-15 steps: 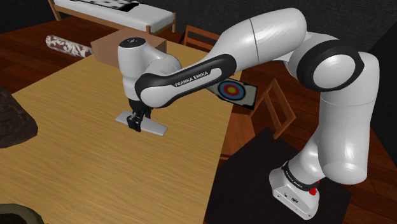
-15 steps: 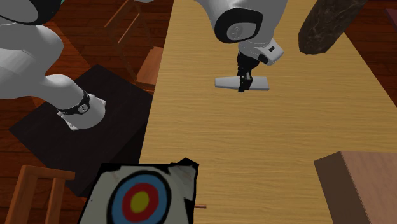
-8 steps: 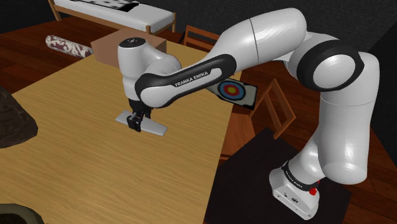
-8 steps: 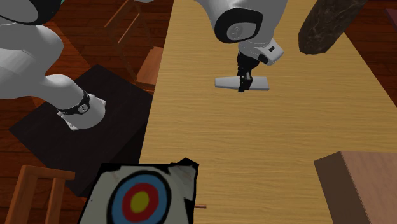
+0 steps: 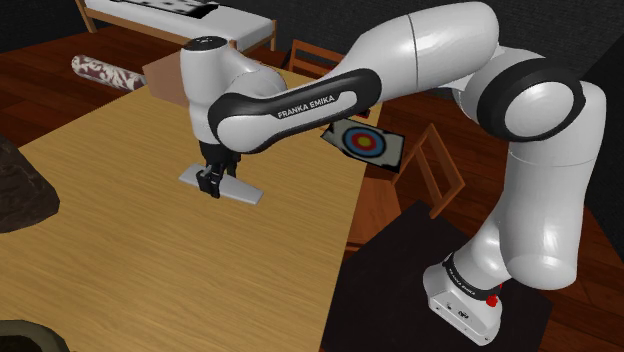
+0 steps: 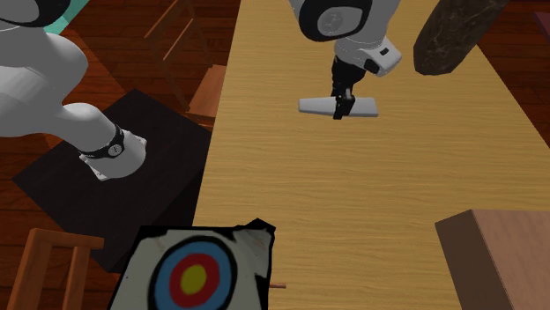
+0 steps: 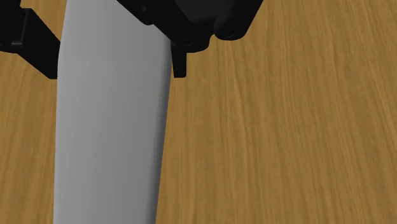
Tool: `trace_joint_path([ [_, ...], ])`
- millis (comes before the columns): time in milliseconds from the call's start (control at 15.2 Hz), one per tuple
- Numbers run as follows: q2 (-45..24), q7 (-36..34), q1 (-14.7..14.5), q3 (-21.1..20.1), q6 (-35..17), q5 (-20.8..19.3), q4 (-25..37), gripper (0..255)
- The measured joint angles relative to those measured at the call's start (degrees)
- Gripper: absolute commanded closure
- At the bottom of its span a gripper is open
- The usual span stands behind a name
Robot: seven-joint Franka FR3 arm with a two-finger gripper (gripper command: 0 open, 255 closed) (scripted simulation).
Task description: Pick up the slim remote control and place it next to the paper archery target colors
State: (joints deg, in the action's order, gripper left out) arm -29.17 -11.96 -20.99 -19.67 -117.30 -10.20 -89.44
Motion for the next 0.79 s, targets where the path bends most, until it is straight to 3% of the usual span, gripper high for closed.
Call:
trace_joint_path([
  [792, 2.68, 0.71, 0.04, -0.62, 7.69, 1.15, 5.16, 255],
])
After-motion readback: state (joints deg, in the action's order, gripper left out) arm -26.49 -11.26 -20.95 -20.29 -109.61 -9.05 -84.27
